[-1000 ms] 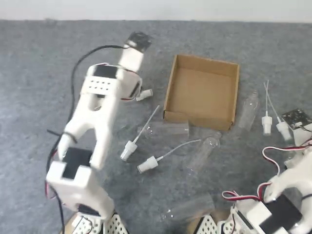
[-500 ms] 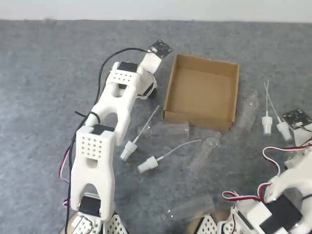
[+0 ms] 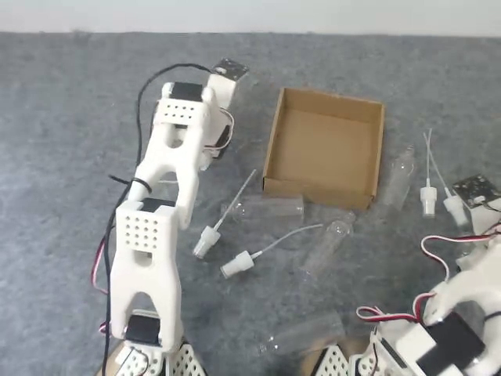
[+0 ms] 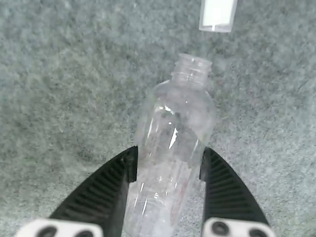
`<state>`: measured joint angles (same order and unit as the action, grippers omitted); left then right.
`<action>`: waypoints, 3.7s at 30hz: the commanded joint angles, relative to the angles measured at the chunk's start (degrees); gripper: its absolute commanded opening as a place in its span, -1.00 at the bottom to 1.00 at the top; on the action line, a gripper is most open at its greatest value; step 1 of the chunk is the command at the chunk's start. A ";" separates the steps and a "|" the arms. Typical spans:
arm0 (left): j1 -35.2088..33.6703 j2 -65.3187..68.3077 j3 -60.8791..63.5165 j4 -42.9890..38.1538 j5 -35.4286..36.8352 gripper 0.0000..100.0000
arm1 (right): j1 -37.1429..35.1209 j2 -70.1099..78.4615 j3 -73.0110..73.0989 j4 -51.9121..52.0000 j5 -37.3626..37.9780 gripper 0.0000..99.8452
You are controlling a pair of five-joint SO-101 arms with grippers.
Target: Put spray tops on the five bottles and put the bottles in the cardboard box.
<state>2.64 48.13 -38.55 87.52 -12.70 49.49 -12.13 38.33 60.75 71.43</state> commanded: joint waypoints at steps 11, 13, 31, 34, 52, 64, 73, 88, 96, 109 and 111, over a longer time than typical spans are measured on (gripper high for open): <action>-8.88 -16.70 -1.63 13.10 3.16 -0.98 | 0.48 -0.57 2.02 -0.48 0.97 -0.70; -10.73 -22.95 1.54 13.10 1.85 -0.98 | 0.40 -0.57 2.02 -0.48 0.97 -0.70; -21.10 -56.53 30.20 12.04 -8.44 -0.98 | 0.22 -0.57 2.11 -0.48 0.97 -0.70; -16.79 -57.05 39.34 9.41 -7.74 -0.98 | 0.31 -0.57 2.11 -0.48 0.97 -0.70; -2.99 -56.53 75.12 -31.38 8.88 -0.69 | 0.57 -1.01 8.53 -8.66 0.97 -0.70; -2.99 -56.09 77.67 -37.36 6.86 -0.68 | 1.71 -1.27 8.53 -8.13 0.70 -0.70; -2.99 -38.95 65.89 -32.70 3.60 -0.68 | 6.73 -1.27 8.35 -8.13 0.70 -0.70; -2.55 -46.77 69.14 -30.77 4.13 -0.97 | 7.16 -1.27 8.35 -8.13 0.62 -0.70; -2.55 -64.62 70.02 -23.03 9.05 -0.97 | 5.49 -1.36 5.36 -8.04 -10.64 -0.70; -2.99 -83.87 82.33 -22.68 9.67 -0.97 | -5.14 -0.75 -4.92 6.29 -15.38 -0.36; -2.99 -85.01 86.02 -25.58 9.67 -0.97 | -6.99 -0.66 -7.12 8.48 -17.05 -0.36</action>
<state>-0.09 -32.40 43.56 66.07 -2.86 46.15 -12.13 37.54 65.05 56.75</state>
